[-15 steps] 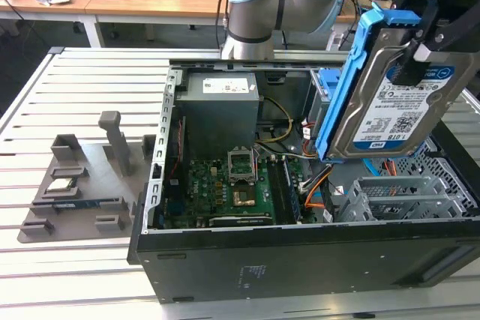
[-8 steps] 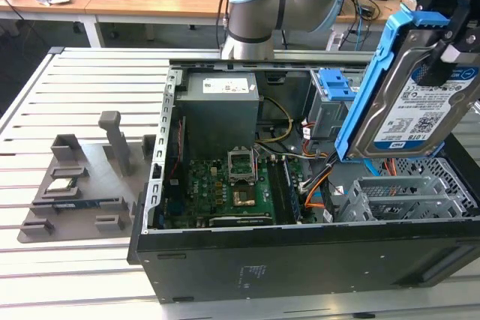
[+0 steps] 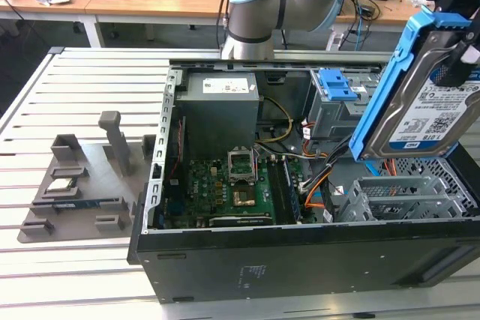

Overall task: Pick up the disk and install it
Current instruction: 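Pick up the disk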

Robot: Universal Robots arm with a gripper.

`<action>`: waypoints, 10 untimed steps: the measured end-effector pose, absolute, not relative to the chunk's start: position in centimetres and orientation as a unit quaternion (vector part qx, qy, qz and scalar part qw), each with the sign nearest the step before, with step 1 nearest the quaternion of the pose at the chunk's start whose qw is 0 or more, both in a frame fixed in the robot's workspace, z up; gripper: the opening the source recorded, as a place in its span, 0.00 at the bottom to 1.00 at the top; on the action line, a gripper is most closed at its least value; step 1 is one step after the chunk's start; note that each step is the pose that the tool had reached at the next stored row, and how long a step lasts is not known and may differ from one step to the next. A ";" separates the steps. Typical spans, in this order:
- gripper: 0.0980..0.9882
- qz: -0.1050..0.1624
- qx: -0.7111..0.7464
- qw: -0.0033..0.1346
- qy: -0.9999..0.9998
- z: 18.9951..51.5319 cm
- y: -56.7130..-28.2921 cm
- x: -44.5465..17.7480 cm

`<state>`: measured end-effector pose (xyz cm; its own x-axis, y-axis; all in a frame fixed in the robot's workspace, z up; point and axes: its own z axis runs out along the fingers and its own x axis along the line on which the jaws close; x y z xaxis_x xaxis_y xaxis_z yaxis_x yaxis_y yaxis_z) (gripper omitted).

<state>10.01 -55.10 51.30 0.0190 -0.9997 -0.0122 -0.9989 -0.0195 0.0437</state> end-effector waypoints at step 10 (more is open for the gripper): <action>0.30 -0.020 0.714 0.011 -0.700 51.2 -55.1 11.5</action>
<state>11.51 -55.10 51.21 0.0189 -0.9997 -0.0119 -0.9989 -0.0194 0.0437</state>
